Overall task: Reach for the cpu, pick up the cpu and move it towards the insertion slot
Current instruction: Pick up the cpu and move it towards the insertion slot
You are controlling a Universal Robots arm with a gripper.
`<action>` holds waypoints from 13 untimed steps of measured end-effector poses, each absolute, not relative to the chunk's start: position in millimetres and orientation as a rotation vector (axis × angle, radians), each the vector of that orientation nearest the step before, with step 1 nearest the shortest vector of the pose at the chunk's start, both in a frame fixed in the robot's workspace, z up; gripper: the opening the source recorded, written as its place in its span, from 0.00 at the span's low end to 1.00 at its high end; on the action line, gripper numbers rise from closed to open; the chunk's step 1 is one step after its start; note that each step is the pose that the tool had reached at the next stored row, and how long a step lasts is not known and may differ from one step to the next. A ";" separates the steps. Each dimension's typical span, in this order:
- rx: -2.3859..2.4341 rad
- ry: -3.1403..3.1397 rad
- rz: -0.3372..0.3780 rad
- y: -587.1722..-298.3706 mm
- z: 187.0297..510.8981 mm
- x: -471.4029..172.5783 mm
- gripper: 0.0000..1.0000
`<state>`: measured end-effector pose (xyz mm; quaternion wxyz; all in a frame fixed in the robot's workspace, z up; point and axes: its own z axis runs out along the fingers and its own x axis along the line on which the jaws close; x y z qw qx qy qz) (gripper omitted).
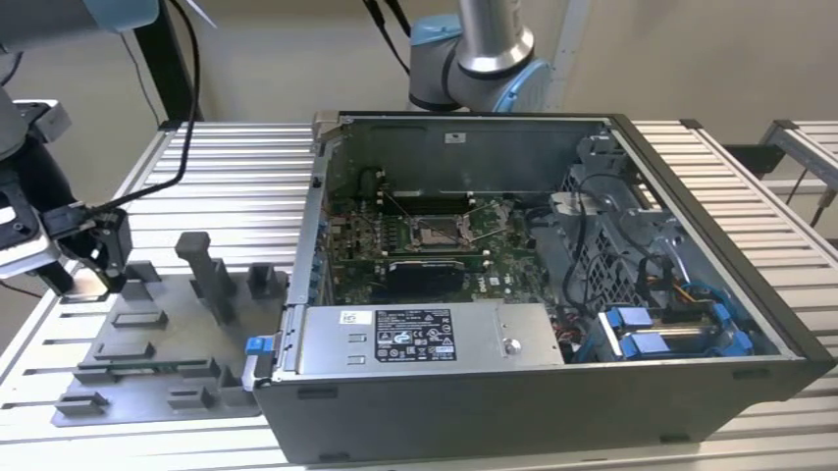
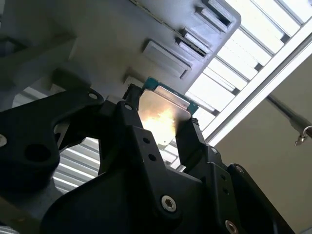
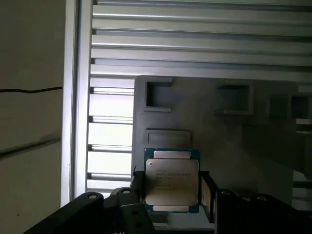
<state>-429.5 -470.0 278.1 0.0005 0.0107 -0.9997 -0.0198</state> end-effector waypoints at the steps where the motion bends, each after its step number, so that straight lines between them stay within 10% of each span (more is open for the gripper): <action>1: 0.034 -3.140 -0.062 -470.0 280.2 -429.5 0.00; 13: 0.034 -3.140 -0.062 -470.0 306.8 -429.5 0.00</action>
